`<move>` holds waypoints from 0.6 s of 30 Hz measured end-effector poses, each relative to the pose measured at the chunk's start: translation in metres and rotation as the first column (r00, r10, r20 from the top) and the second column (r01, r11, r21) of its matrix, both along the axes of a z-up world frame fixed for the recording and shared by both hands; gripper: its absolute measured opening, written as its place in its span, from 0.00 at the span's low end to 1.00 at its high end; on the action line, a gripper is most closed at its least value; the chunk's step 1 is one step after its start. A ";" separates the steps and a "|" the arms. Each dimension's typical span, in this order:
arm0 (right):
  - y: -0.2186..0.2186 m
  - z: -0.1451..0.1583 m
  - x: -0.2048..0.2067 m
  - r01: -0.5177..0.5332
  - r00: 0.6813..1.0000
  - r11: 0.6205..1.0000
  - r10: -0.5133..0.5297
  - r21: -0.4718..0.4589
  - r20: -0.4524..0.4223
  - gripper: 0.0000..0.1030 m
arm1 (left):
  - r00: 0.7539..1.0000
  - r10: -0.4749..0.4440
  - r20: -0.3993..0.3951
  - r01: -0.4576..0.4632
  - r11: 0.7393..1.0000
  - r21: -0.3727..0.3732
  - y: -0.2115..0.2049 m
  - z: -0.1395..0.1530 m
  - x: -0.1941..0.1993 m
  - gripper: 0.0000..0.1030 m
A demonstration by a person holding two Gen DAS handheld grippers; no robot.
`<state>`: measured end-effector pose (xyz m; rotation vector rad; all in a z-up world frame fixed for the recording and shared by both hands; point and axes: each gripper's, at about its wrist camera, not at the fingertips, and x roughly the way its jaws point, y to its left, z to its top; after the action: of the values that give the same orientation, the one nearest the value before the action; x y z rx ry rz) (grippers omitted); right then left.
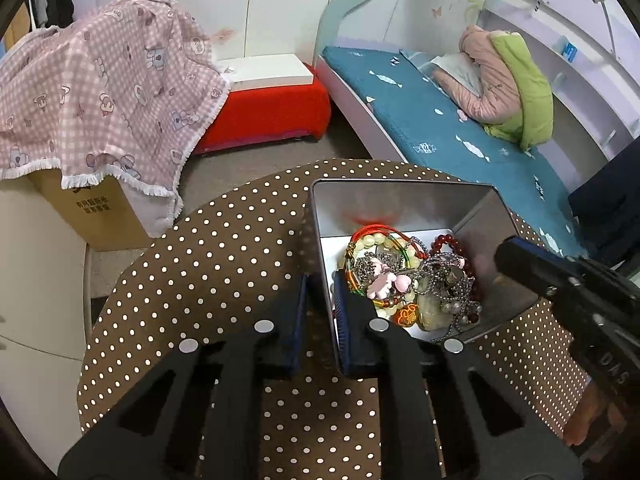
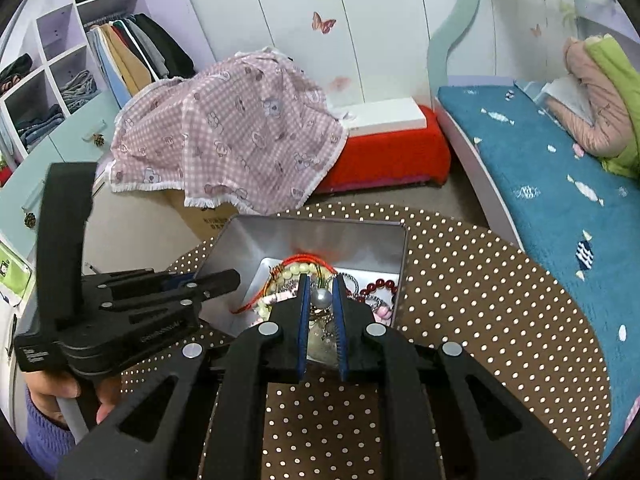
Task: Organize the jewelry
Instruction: 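Lower the pearl into the metal box and open the right tool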
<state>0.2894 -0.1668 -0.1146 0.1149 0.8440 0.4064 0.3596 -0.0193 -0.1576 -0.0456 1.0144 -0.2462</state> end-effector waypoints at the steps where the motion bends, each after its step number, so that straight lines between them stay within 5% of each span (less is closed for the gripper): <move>1: 0.000 -0.002 0.001 0.003 1.000 1.000 -0.003 -0.002 -0.008 0.10 | 1.000 0.000 0.000 0.000 1.000 0.000 0.000 0.000 0.000 0.13; 13: 0.002 -0.004 0.002 0.008 1.000 1.000 -0.008 0.002 -0.016 0.13 | 1.000 -0.005 0.000 0.005 1.000 0.003 0.000 0.001 0.000 0.13; 18: -0.003 0.001 -0.005 0.024 1.000 1.000 -0.024 0.008 0.001 0.29 | 1.000 -0.015 0.007 0.015 1.000 -0.012 0.000 0.001 -0.004 0.14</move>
<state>0.2839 -0.1695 -0.1138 0.1324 0.8392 0.3876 0.3560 -0.0193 -0.1569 -0.0478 1.0070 -0.2662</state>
